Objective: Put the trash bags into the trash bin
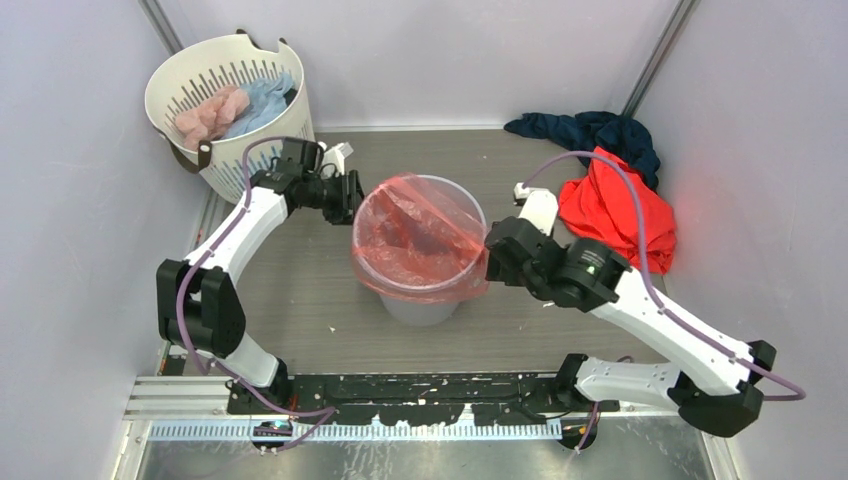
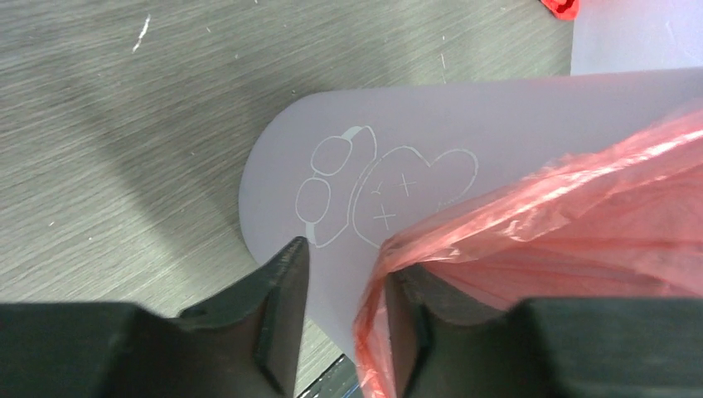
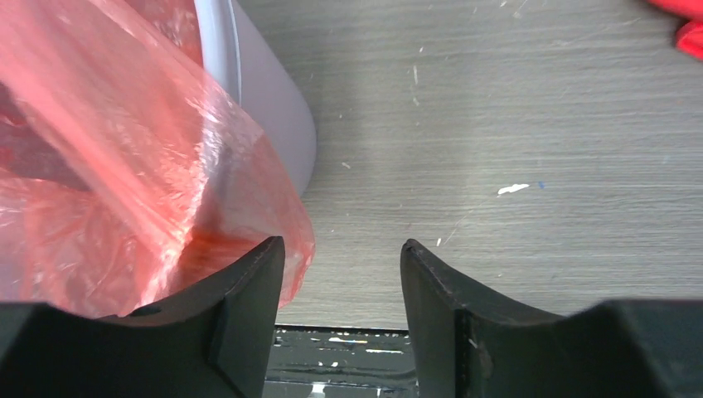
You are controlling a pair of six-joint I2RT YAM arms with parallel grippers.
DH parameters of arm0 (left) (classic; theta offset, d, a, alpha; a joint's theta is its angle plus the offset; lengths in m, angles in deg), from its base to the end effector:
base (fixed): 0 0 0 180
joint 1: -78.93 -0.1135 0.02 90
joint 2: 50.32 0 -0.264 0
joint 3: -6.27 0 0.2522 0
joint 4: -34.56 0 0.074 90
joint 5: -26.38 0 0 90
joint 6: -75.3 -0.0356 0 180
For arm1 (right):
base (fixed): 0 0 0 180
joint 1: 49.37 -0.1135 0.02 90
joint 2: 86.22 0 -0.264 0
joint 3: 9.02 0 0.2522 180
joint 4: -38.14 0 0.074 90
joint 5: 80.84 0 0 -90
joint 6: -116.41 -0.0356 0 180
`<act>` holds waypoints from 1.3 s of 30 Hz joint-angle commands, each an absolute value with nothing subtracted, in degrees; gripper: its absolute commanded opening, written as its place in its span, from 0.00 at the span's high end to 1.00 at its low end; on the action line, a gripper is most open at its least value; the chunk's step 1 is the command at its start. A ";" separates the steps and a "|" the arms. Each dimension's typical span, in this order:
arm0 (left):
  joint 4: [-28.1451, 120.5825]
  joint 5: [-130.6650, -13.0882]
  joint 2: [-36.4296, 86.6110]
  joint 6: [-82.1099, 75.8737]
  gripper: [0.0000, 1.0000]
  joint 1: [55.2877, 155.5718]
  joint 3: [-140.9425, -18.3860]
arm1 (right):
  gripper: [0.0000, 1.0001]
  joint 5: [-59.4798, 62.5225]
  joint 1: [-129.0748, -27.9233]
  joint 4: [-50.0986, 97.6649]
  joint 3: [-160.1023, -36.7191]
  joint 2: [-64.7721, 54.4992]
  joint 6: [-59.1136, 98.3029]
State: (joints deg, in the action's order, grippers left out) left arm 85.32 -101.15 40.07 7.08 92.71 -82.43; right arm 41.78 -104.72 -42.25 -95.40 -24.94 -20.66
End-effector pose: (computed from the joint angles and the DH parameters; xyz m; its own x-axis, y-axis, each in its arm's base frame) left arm 0.3214 -0.1011 0.2890 -0.9189 -0.0776 -0.3867 0.2245 0.7032 -0.6746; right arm 0.1185 0.1378 0.3665 -0.6979 0.0749 -0.7123 -0.0108 0.9933 0.1151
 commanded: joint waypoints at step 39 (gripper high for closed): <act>84.24 -92.06 14.35 16.09 0.43 86.90 -74.53 | 0.45 36.37 -104.99 -40.82 -137.83 0.98 17.12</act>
State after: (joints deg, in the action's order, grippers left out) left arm 85.45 -90.77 18.65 16.11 86.94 -75.63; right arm 36.12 -104.77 -42.93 -134.94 -0.55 14.29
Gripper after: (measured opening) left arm 0.568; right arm 0.559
